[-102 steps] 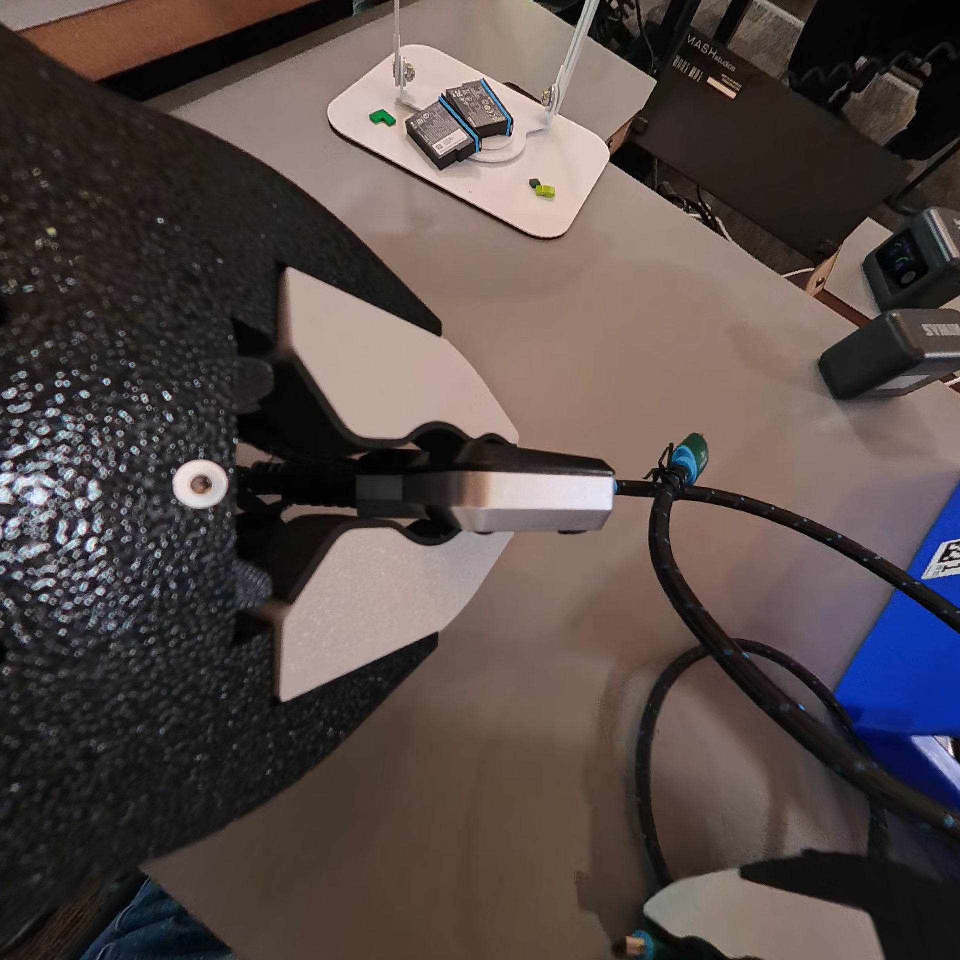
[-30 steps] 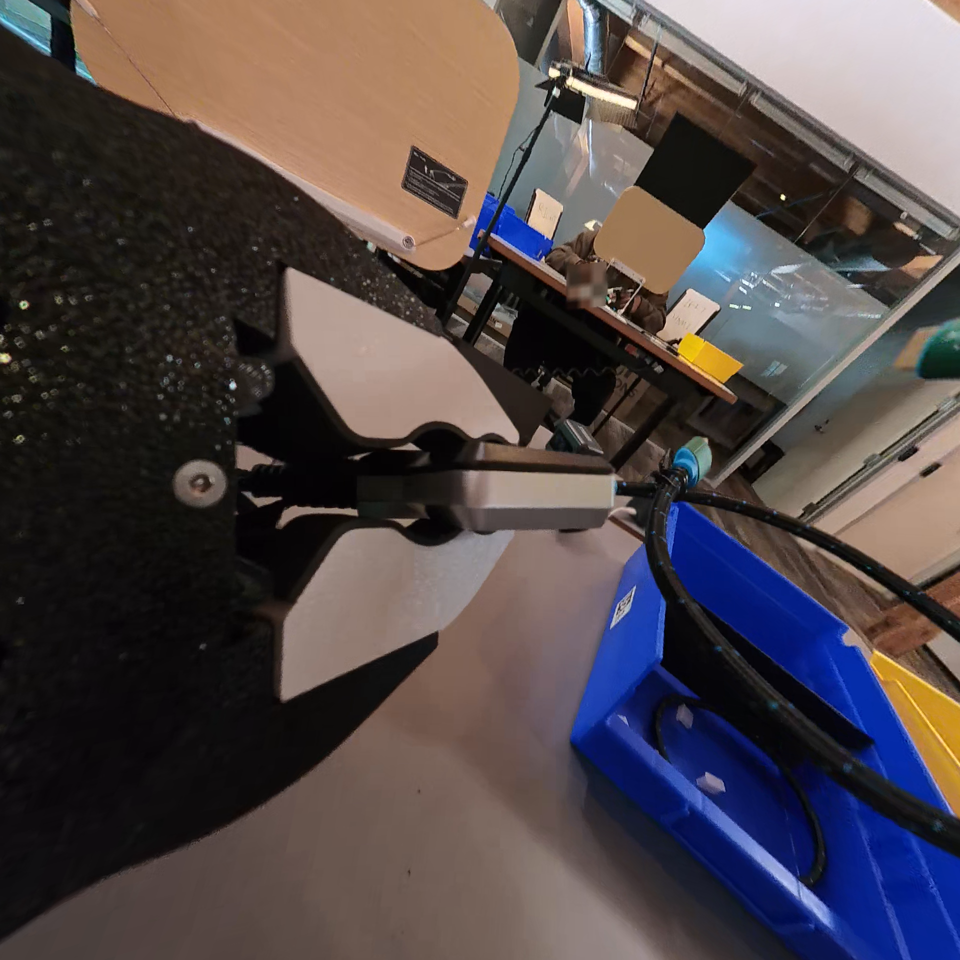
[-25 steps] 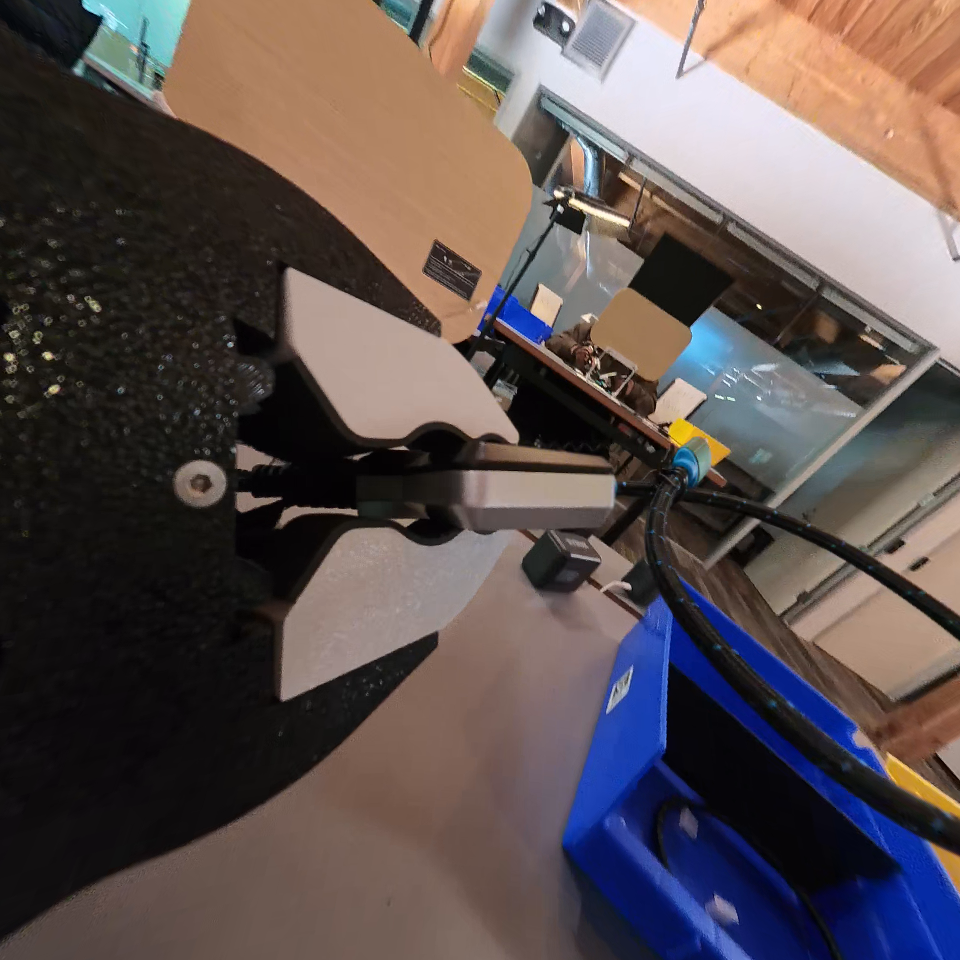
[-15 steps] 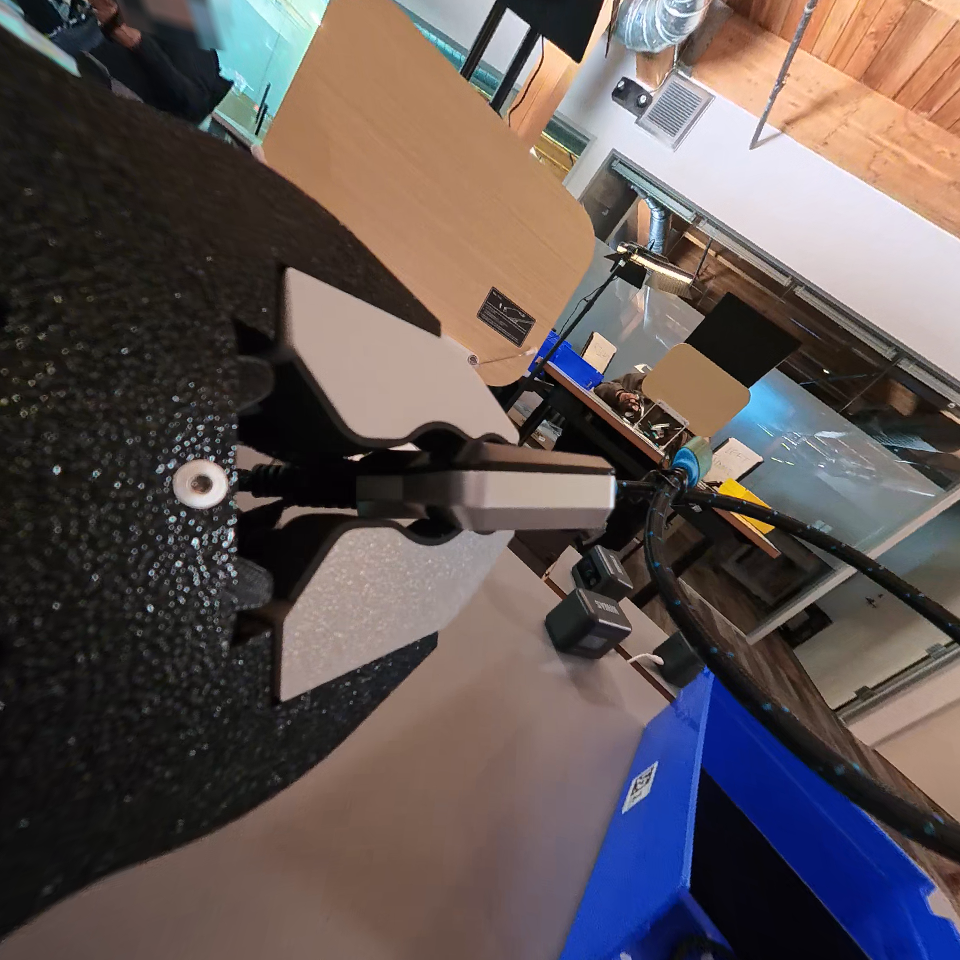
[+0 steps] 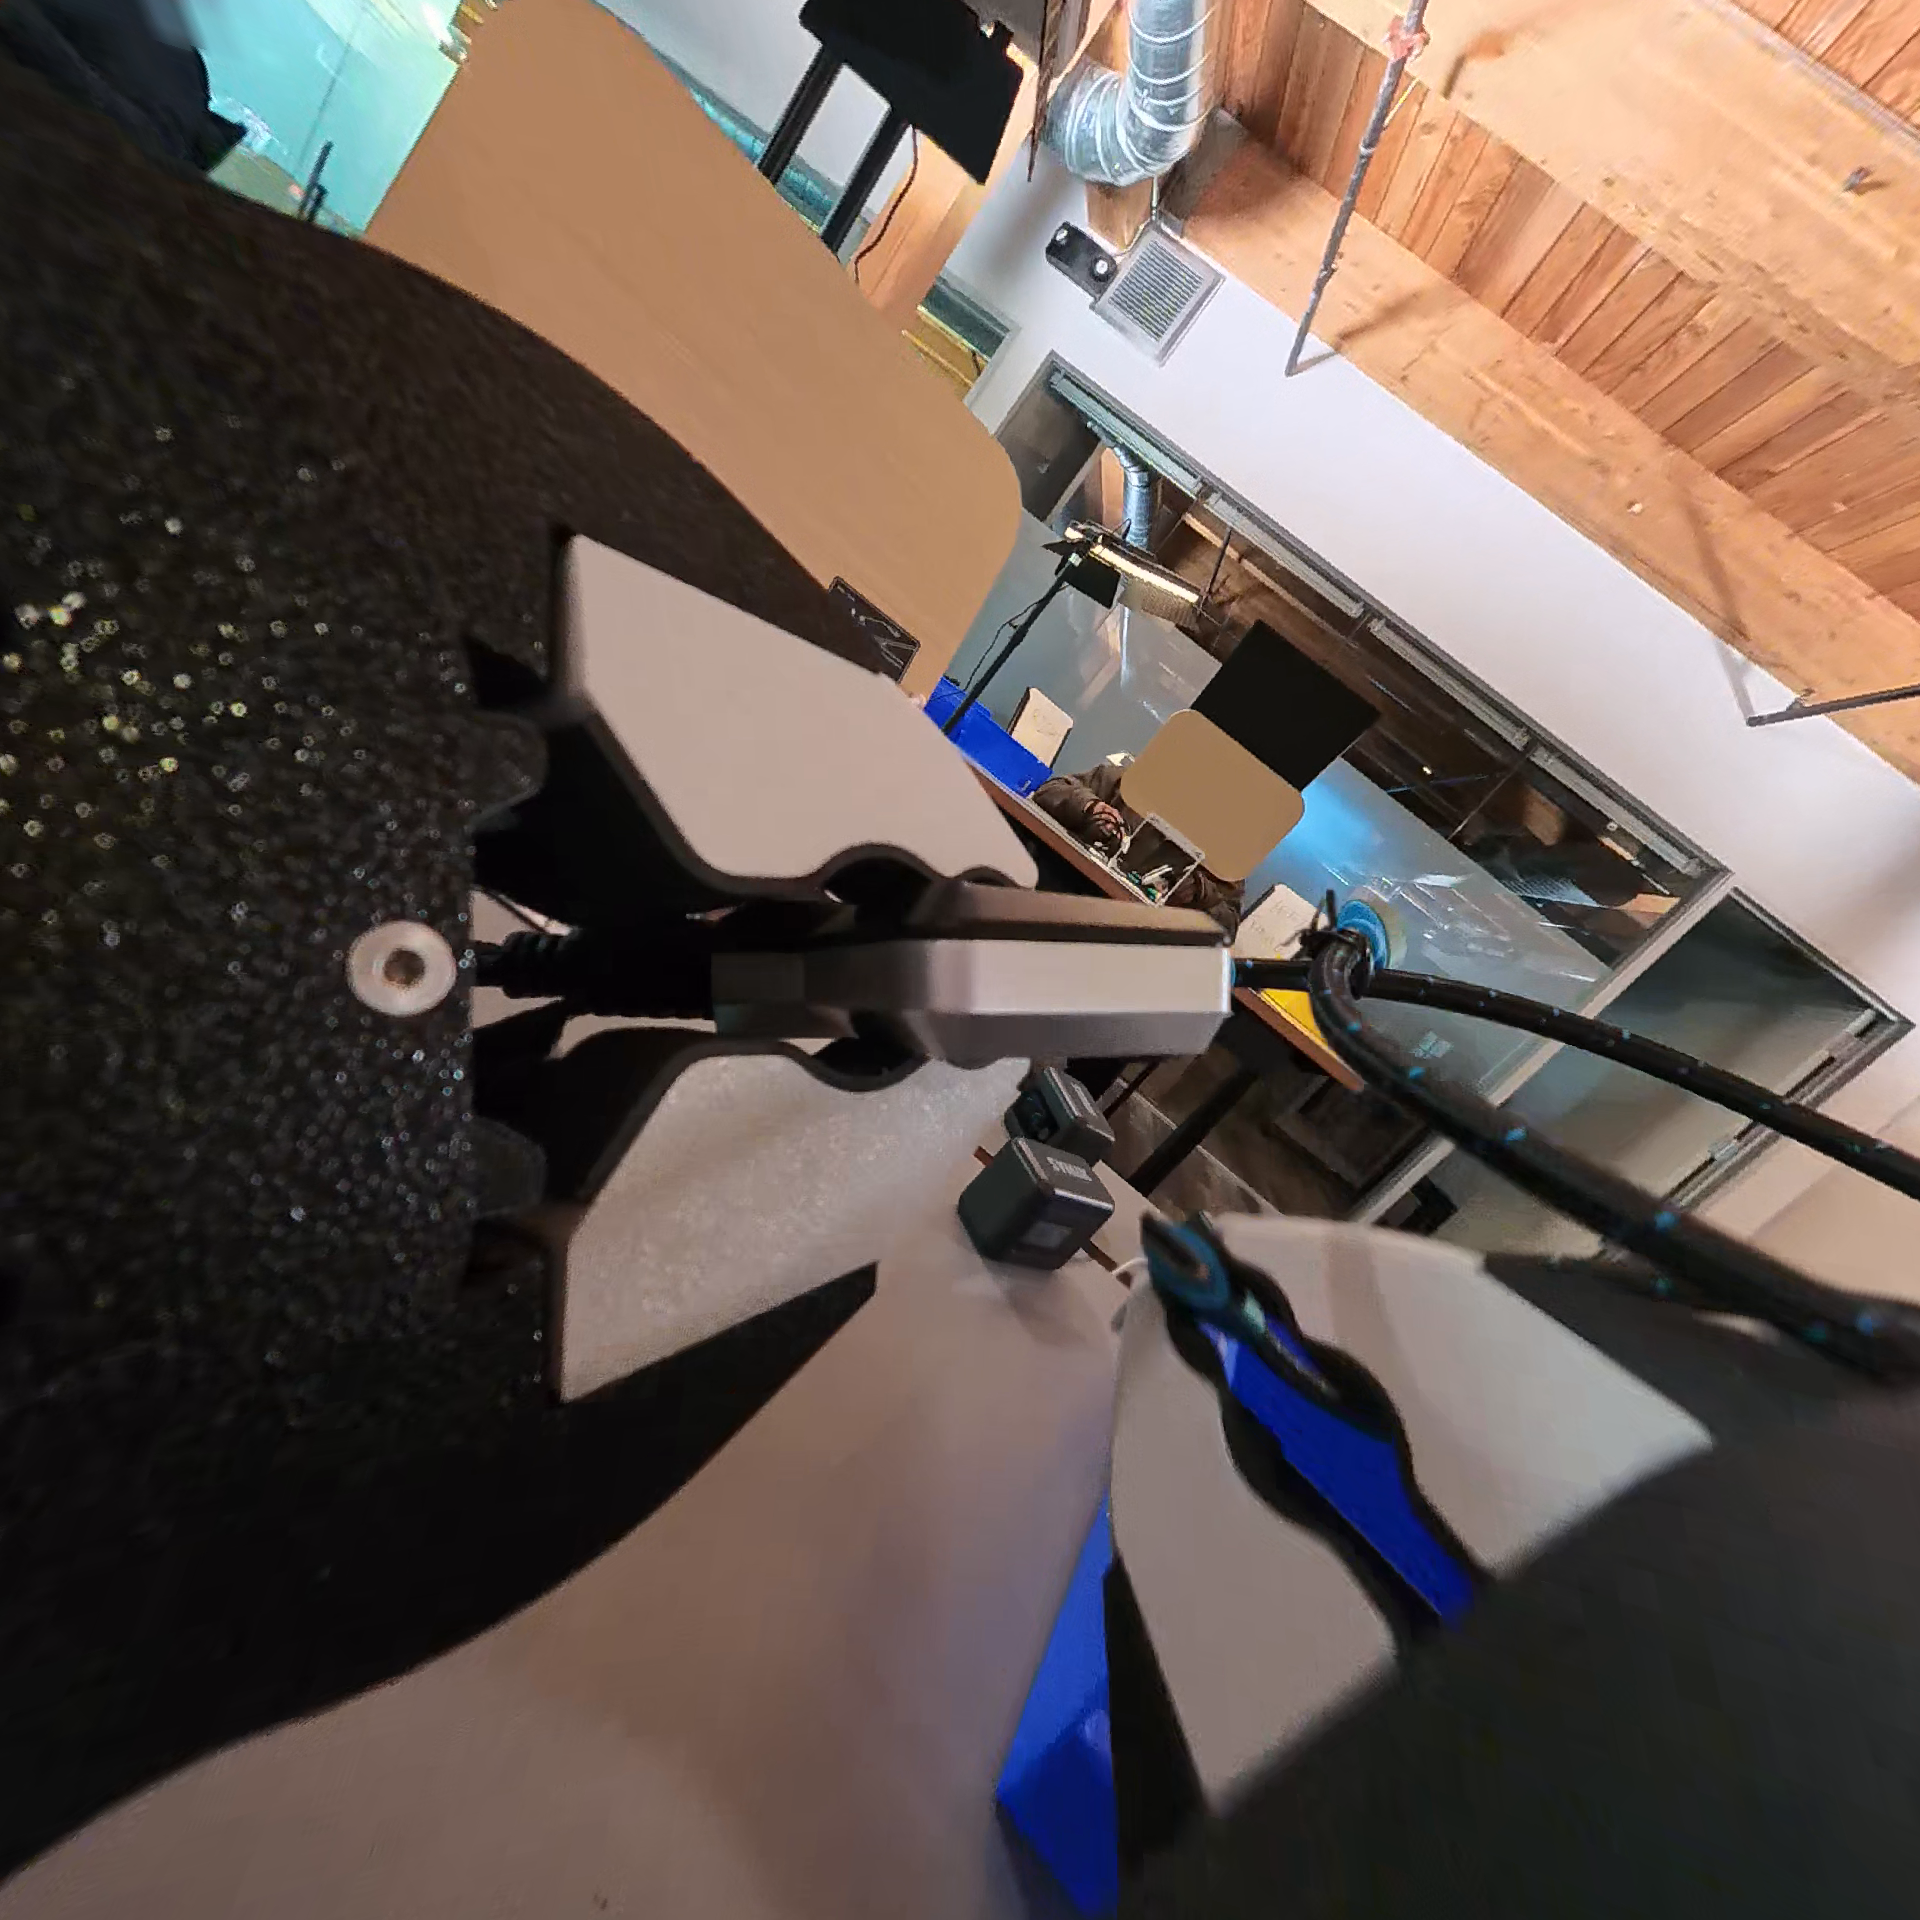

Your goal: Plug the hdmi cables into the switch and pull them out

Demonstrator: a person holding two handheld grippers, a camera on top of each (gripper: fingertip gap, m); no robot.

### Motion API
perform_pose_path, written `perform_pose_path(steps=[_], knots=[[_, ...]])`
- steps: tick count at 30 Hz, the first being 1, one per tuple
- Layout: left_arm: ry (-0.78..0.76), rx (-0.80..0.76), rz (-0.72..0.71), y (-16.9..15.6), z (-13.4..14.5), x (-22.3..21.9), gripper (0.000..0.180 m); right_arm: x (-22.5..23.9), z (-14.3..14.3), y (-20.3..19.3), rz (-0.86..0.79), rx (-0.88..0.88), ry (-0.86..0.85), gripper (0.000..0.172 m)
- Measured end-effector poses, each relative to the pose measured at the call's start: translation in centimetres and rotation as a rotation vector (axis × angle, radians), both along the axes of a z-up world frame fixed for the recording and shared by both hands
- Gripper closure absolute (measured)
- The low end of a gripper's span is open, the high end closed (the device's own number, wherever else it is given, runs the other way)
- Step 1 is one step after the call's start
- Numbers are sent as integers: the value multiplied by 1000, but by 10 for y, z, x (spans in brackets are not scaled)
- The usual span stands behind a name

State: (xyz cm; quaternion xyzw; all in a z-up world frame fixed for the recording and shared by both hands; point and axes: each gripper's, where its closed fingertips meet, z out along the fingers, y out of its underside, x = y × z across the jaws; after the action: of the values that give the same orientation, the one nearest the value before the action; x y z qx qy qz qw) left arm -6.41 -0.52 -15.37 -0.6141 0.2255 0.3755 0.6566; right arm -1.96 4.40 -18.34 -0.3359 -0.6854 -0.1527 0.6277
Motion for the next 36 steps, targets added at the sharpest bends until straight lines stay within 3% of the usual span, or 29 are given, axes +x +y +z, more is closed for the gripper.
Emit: perform_pose_path(steps=[7,19,30,36], knots=[[31,-27,-58,2,-11,10,159,-9,19,-3,37,27,94,161],[49,-91,-91,9,-28,14,159,-17,-7,-4,98,-39,21,161],[62,-141,125,-9,-20,-51,159,-11,-47,-8,139,-174,-153,161],[327,-203,318,-24,-22,-74,159,21,-2,-29,140,-275,-65,161]])
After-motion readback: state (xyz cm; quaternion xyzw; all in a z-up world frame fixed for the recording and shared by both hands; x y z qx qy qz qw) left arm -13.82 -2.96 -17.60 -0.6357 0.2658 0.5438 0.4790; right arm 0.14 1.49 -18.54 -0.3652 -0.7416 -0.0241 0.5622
